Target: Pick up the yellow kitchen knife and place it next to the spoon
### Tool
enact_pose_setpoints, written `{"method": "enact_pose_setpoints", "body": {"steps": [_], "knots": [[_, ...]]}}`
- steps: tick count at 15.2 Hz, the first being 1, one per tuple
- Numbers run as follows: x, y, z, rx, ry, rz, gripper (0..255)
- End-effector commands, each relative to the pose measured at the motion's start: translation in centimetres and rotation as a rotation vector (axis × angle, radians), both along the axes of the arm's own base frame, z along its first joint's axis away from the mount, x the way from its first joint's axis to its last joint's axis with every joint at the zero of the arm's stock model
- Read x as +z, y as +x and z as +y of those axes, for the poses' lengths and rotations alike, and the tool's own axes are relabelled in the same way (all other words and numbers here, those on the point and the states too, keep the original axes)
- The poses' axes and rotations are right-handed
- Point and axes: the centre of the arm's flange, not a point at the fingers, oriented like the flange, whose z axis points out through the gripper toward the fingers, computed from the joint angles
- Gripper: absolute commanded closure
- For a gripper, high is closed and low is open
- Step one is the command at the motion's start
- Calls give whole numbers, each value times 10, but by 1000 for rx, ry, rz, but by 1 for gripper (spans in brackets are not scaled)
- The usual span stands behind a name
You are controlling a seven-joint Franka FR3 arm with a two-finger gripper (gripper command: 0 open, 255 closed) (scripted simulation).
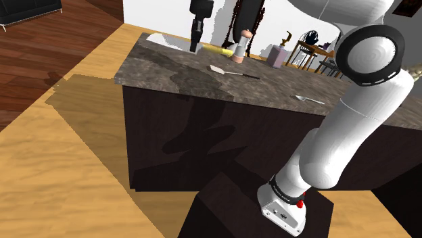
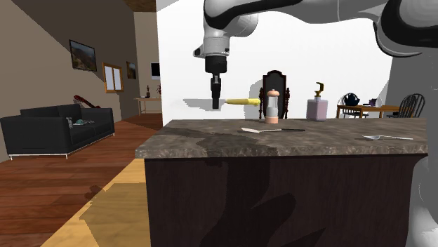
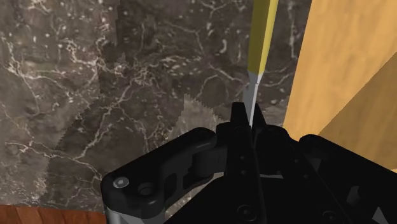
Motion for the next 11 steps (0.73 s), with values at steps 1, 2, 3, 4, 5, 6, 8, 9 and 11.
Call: {"method": "enact_pose_setpoints", "body": {"steps": [1, 2, 3, 4, 5, 6, 8, 9, 11], "knots": [[4, -8, -11, 0, 0, 0, 255], [4, -16, -21, 0, 0, 0, 255], [4, -24, -32, 0, 0, 0, 255], [4, -32, -42, 0, 0, 0, 255], [4, -40, -53, 0, 0, 0, 255], [4, -48, -64, 0, 0, 0, 255], [4, -64, -85, 0, 0, 0, 255], [4, -72, -95, 0, 0, 0, 255], [4, -87, -116, 0, 0, 0, 255]]}}
